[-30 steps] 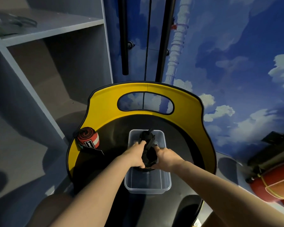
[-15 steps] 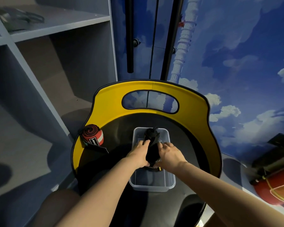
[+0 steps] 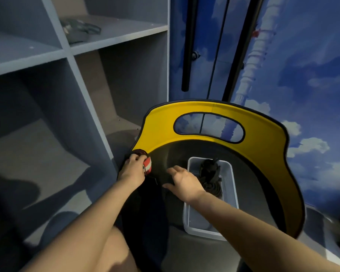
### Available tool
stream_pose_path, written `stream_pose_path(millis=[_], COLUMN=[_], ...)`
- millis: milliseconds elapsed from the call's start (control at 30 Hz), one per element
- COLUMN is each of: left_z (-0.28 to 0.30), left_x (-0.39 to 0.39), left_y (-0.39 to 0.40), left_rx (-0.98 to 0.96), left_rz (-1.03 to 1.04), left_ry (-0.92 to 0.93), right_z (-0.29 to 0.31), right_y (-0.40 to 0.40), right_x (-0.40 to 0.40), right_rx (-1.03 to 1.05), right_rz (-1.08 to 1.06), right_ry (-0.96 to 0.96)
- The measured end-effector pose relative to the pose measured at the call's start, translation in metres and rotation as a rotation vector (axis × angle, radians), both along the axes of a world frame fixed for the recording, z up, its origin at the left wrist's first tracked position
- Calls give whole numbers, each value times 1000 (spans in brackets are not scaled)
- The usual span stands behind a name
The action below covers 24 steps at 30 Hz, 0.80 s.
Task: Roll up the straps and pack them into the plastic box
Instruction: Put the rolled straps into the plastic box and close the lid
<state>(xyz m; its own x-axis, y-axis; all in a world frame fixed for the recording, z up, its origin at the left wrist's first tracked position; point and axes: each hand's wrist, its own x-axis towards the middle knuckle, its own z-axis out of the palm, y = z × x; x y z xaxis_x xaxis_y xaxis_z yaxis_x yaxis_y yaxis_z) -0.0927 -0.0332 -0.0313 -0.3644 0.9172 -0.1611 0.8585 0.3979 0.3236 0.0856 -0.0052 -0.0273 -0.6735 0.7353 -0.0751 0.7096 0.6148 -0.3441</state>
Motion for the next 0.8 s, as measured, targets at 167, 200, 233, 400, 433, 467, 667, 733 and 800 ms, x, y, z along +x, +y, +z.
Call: stream_pose_path(millis=[167,200,233,400,433,467,667,733,800], left_z=[-5,-7,-8,-10,-11,-11,-15,-16,-17], left_x=[-22,-23,-23,-23,-24,-26,-34,-36,-39], left_y=[9,12,15,35,39,42,51,52,52], left_rx=[-55,-65,-73,-118,-141,-165,-184,-166,-154], left_rz=[14,-5,-26,-139,-156,-166,-144,-144,-163], left_ry=[57,83,118,431,468,492,488,433,395], right_z=[-17,-20,-23,-36,-39,-41,-50,-49,-46], right_y=[4,7,10,26,28,30,45,51,56], right_x=[-52,-60,-66,-83,-84,-84,-83,-84,-87], right_rx=[-56,-65,-71,-64,-60,-51,20,18,30], right_rz=[23,23,23,24,30,36,42,24,24], right_ry=[-20,-32,-46,-92,-98,-101,-103,-98,-78])
